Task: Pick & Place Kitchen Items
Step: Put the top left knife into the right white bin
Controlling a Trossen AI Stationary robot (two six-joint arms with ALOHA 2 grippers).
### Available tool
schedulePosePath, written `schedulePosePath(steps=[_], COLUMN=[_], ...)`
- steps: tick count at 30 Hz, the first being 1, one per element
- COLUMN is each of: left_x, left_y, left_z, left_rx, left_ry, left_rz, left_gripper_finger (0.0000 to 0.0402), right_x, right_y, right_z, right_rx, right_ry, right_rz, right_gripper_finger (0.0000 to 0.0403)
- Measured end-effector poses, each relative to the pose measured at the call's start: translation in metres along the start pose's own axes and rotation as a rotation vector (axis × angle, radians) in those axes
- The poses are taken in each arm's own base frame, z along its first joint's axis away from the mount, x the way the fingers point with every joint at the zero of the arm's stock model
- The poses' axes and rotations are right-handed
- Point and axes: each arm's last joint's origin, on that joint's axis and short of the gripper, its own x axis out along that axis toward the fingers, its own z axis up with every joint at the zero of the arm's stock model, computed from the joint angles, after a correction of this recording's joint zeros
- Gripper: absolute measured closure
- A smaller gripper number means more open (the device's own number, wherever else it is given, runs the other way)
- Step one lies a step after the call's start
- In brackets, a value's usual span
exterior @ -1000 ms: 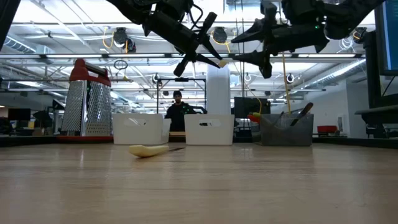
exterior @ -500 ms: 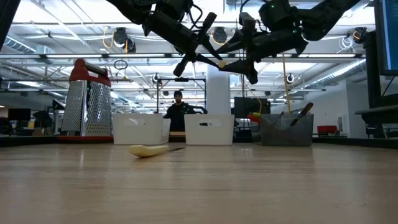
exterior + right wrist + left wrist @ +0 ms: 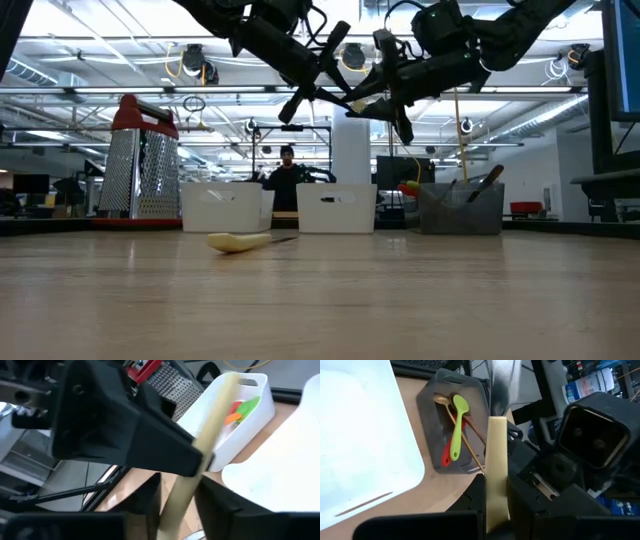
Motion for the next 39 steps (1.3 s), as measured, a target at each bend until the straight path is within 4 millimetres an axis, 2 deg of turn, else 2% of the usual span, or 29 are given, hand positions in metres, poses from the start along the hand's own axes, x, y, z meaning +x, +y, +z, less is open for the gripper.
schedulePosePath(steps=[5,13,19,26,32,39], left_x=[0.0,-0.001,-0.001,-0.024,-0.05,-0.065], left_y=[0.0,0.0,0.002,0.013,0.002,-0.011], left_z=[0.0,0.001,0.0,0.005,0.007,-0.008], left_rx=[0.012,0.019,0.092,0.184,0.298,0.504], left_ry=[-0.013,-0.015,0.022,0.073,-0.003,-0.1], left_rz=[0.008,0.011,0.01,0.182,0.248,0.353], left_gripper_finger=[0.0366,0.037,0.0367,0.0366,0.0365,0.0364], right_x=[0.0,0.0,-0.001,-0.006,-0.011,-0.019], right_y=[-0.002,-0.002,-0.004,-0.015,-0.023,-0.029], right_z=[0.0,0.0,0.002,0.007,0.014,0.02], right_rx=[0.018,0.036,0.071,0.156,0.313,0.644], right_ry=[0.0,-0.005,-0.005,0.023,0.081,0.26], right_rz=[-0.015,-0.019,-0.021,-0.021,0.039,0.155], right_gripper_finger=[0.0366,0.0366,0.0366,0.0366,0.0366,0.0366])
